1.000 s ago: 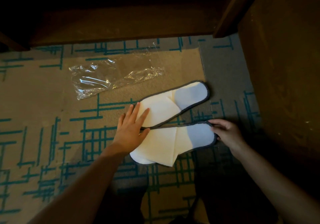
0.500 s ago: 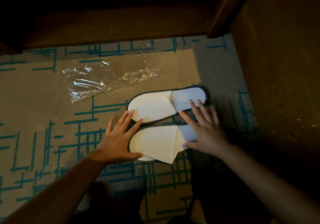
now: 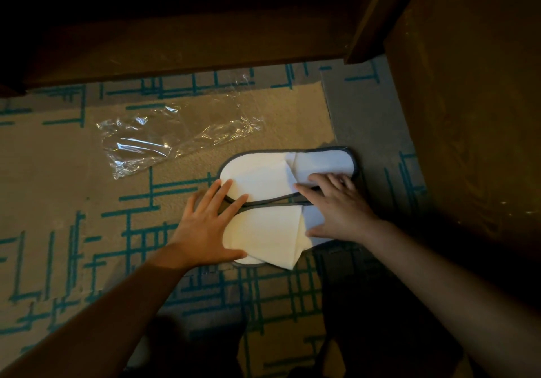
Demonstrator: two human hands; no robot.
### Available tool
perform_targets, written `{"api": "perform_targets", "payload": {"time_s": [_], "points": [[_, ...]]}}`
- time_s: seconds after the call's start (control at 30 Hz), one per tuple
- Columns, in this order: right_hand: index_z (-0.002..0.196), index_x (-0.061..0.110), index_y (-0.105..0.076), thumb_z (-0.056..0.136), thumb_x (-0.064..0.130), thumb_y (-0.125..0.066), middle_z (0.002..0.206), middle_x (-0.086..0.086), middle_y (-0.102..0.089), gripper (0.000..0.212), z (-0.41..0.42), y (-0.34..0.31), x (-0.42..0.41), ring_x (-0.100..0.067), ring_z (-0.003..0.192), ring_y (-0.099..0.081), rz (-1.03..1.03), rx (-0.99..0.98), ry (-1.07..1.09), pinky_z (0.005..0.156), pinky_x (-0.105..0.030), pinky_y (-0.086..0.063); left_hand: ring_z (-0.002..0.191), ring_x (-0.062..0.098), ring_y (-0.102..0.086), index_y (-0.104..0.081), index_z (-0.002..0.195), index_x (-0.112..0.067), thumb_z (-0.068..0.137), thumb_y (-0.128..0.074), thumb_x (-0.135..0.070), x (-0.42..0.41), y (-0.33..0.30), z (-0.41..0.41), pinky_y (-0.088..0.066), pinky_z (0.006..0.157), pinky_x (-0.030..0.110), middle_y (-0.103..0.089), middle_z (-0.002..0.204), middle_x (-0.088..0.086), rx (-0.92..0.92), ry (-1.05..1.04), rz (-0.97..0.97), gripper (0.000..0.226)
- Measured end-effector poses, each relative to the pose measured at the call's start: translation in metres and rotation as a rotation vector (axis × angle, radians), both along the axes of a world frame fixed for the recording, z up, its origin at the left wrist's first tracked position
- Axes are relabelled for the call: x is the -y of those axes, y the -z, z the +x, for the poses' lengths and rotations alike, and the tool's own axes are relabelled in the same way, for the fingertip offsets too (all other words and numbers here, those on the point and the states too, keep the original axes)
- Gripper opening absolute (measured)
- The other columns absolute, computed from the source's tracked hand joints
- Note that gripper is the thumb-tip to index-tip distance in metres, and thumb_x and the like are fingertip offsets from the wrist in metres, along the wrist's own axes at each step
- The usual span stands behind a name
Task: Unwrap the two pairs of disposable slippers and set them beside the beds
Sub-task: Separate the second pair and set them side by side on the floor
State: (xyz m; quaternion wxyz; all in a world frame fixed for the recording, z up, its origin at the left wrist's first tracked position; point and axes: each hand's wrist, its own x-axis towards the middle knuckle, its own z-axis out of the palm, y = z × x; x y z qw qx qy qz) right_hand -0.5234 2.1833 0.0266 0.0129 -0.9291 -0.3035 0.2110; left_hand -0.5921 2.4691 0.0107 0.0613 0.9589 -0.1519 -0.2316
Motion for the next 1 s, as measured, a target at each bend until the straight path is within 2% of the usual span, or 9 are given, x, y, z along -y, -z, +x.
{"api": "perform_targets", "payload": {"time_s": [0.1, 0.17, 0.23, 0.37, 0.5, 0.63, 0.77, 0.87, 1.0], "points": [[0.143, 0.040, 0.010, 0.058, 0.074, -0.060, 0.155, 0.001, 0.023, 0.115, -0.008, 0.006, 0.004, -0.019, 0.141, 0.024, -0.028, -0.055, 0.011, 0.113, -0.051, 0.005, 0.139, 0.021, 0.029, 0.026, 0.138, -0.042, 0.052, -0.040, -0.089, -0.004, 0.000, -0.003, 0.013, 0.110, 0.054, 0.035, 0.149, 0.002, 0.008, 0.060, -0.031, 0.118], [0.140, 0.042, 0.019, 0.056, 0.077, -0.058, 0.153, 0.001, 0.030, 0.119, -0.013, 0.010, 0.006, -0.018, 0.138, 0.032, -0.075, -0.101, -0.002, 0.112, -0.053, 0.009, 0.137, 0.020, 0.034, 0.027, 0.138, -0.041, 0.052, -0.036, -0.092, -0.009, 0.002, -0.005, 0.015, 0.109, 0.056, 0.039, 0.147, 0.003, -0.004, 0.087, -0.004, 0.118], [0.140, 0.043, 0.020, 0.056, 0.077, -0.058, 0.154, 0.002, 0.028, 0.119, -0.012, 0.012, 0.008, -0.019, 0.139, 0.031, -0.091, -0.115, 0.001, 0.112, -0.054, 0.008, 0.134, 0.021, 0.038, 0.032, 0.135, -0.040, 0.053, -0.035, -0.091, -0.011, 0.004, -0.005, 0.018, 0.108, 0.056, 0.044, 0.144, 0.004, -0.027, 0.096, 0.034, 0.118], [0.142, 0.044, 0.010, 0.058, 0.077, -0.056, 0.157, 0.004, 0.018, 0.111, 0.001, 0.010, 0.014, -0.017, 0.142, 0.023, -0.072, -0.091, 0.017, 0.113, -0.053, 0.000, 0.135, 0.023, 0.034, 0.032, 0.134, -0.040, 0.053, -0.039, -0.089, -0.003, 0.007, 0.005, 0.018, 0.107, 0.053, 0.037, 0.147, 0.006, -0.002, 0.093, 0.052, 0.118], [0.142, 0.045, 0.006, 0.062, 0.072, -0.059, 0.157, 0.007, 0.016, 0.107, 0.017, 0.007, 0.026, -0.015, 0.142, 0.020, -0.056, -0.121, 0.045, 0.113, -0.053, 0.000, 0.136, 0.022, 0.033, 0.040, 0.128, -0.041, 0.052, -0.041, -0.087, 0.012, 0.007, 0.022, 0.011, 0.109, 0.056, 0.039, 0.146, 0.004, 0.004, 0.079, 0.043, 0.120], [0.144, 0.042, 0.003, 0.070, 0.059, -0.064, 0.157, 0.005, 0.018, 0.101, 0.022, 0.000, 0.033, -0.017, 0.142, 0.020, -0.091, -0.164, 0.135, 0.112, -0.058, 0.001, 0.143, 0.023, 0.019, 0.024, 0.140, -0.037, 0.052, -0.045, -0.085, 0.028, 0.004, 0.040, -0.003, 0.113, 0.060, 0.028, 0.153, 0.003, 0.001, 0.070, 0.034, 0.121], [0.141, 0.046, 0.007, 0.075, 0.054, -0.057, 0.156, 0.003, 0.019, 0.092, -0.003, -0.009, 0.007, -0.017, 0.139, 0.026, 0.010, -0.072, 0.192, 0.109, -0.061, 0.004, 0.145, 0.026, 0.007, 0.007, 0.144, -0.038, 0.066, -0.035, -0.080, 0.041, -0.006, 0.050, -0.008, 0.111, 0.063, 0.014, 0.158, 0.005, 0.070, 0.046, -0.074, 0.098], [0.140, 0.049, 0.006, 0.083, 0.062, -0.038, 0.156, 0.007, 0.019, 0.074, -0.038, -0.004, -0.022, -0.020, 0.139, 0.026, 0.115, -0.141, 0.240, 0.107, -0.067, 0.002, 0.145, 0.025, 0.011, 0.012, 0.140, -0.043, 0.080, -0.021, -0.067, 0.052, -0.009, 0.060, -0.012, 0.110, 0.061, 0.017, 0.156, 0.003, 0.189, 0.030, -0.186, 0.073], [0.141, 0.047, 0.012, 0.085, 0.062, -0.032, 0.156, 0.006, 0.024, 0.072, -0.054, 0.012, -0.022, -0.024, 0.141, 0.025, -0.010, -0.147, 0.263, 0.103, -0.073, 0.006, 0.144, 0.027, 0.016, 0.017, 0.135, -0.044, 0.086, -0.015, -0.062, 0.063, 0.000, 0.078, -0.007, 0.114, 0.054, 0.023, 0.153, 0.006, 0.150, 0.136, -0.090, 0.061]]}}
